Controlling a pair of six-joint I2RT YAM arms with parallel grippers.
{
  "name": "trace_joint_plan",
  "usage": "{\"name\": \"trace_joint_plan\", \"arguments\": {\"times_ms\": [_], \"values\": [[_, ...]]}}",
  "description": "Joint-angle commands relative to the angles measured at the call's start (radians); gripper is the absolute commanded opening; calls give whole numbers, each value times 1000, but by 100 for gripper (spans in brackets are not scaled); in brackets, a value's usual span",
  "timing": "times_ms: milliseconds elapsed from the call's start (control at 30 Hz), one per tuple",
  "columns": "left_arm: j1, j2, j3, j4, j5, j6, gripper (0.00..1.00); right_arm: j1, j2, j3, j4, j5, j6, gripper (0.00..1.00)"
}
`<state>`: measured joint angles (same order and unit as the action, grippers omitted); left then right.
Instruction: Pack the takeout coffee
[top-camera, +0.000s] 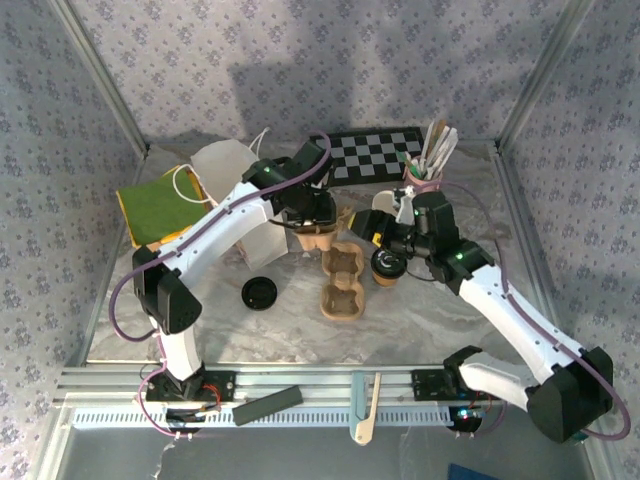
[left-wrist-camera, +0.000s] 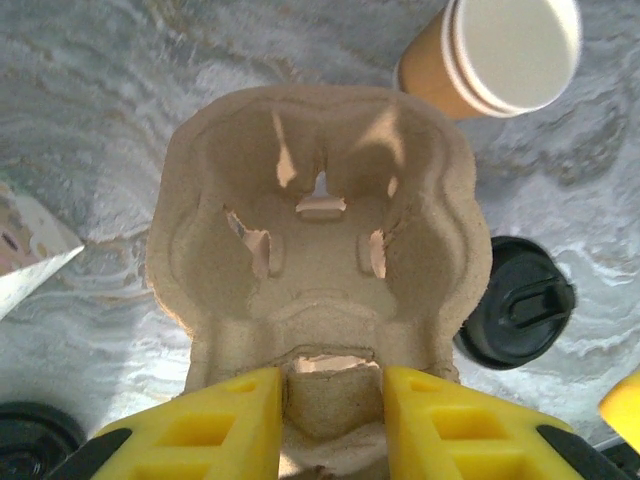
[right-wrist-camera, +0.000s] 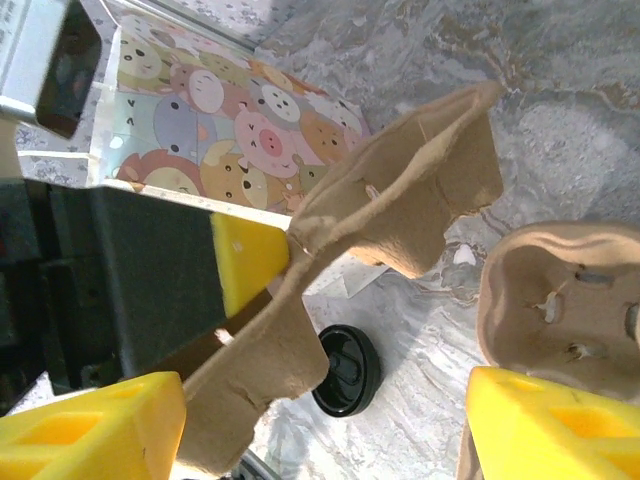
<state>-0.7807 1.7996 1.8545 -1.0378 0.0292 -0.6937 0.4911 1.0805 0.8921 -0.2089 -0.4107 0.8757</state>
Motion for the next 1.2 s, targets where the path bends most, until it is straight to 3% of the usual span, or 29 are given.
{"name": "trace_joint_plan", "arguments": {"times_ms": [0, 233, 533, 833, 1000, 1167], "values": [[-3, -70, -50, 46, -4, -16, 31, 20, 28, -7, 71, -37, 79, 71], [-5, -98, -116, 86, -7, -32, 31, 54, 91, -28, 115, -53, 204, 57], [-12, -106, -150, 112, 3, -42, 31, 70, 95, -87, 235, -92, 339, 53], [-20, -108, -163, 124, 9, -49, 31, 95, 94, -95, 235, -82, 351, 40], [-27, -113, -167, 126, 5, -55, 31, 104, 93, -99, 253, -77, 364, 27], [-30, -124, -169, 121, -6, -60, 31, 102, 82, -103, 237, -71, 355, 7]]}}
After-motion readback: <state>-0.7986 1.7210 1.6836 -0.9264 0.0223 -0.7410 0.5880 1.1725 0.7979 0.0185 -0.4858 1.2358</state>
